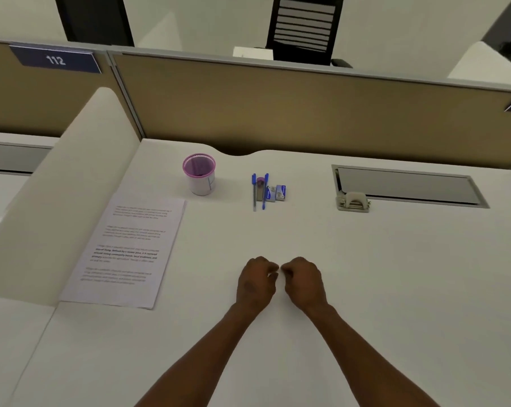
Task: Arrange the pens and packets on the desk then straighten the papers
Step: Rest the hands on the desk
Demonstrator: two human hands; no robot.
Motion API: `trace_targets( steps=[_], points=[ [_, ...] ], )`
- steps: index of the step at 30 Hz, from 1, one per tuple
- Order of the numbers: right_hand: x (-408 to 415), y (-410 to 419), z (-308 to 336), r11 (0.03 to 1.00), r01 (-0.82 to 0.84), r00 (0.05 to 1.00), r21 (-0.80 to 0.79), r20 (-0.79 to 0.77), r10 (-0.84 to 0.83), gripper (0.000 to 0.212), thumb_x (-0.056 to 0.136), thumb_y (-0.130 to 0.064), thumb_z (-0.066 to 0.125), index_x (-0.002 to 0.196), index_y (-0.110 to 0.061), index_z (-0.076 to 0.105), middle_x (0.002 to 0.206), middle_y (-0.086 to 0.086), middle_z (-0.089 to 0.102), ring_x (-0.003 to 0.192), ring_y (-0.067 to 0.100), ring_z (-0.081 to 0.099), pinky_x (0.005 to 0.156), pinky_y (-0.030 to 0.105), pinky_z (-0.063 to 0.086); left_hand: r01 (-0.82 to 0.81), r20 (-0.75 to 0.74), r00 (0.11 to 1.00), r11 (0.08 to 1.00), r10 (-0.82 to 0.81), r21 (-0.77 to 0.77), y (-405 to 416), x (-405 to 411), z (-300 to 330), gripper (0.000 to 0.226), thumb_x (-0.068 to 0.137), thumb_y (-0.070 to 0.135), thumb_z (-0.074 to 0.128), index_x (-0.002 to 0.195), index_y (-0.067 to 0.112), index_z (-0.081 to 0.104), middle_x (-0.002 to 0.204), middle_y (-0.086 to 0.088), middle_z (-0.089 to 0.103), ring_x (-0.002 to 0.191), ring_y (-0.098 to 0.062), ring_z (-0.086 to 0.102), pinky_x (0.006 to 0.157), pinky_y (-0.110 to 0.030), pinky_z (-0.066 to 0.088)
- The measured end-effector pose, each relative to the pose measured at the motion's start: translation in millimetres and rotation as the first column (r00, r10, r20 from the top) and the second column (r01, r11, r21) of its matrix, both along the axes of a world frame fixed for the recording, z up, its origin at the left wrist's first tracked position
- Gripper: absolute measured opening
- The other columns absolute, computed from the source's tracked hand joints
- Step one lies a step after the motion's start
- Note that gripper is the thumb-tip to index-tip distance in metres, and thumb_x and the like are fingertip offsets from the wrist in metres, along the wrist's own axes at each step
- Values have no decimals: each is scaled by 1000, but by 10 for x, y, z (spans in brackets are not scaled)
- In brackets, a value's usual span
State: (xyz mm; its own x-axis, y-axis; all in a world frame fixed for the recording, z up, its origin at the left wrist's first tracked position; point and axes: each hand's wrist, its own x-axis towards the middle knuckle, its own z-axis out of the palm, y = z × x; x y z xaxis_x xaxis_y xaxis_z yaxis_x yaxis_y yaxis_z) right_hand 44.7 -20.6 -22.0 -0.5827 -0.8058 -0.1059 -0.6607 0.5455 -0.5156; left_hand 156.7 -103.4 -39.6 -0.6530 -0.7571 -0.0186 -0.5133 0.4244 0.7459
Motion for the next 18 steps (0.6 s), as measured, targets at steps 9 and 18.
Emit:
trace_targets(
  steps=[9,18],
  points=[
    [-187,-165,-50,991,-123,992,50,-32,125,41,87,3,50,124,-7,65,123,6,60,113,23,55,97,27,44,-206,-229,948,975,220,82,-70,200,-37,28,84,-3,63,106,11,73,99,3,72,85,-7,67,81,-23,56],
    [-255,54,-86,986,-50,999,-159,-16,48,24,89,-7,63,110,-9,73,109,6,72,101,24,67,92,35,52,-12,16,1000,1000,12,-21,-112,106,-77,23,86,17,70,109,12,73,103,-3,64,99,-17,57,84,-14,36]
  ],
)
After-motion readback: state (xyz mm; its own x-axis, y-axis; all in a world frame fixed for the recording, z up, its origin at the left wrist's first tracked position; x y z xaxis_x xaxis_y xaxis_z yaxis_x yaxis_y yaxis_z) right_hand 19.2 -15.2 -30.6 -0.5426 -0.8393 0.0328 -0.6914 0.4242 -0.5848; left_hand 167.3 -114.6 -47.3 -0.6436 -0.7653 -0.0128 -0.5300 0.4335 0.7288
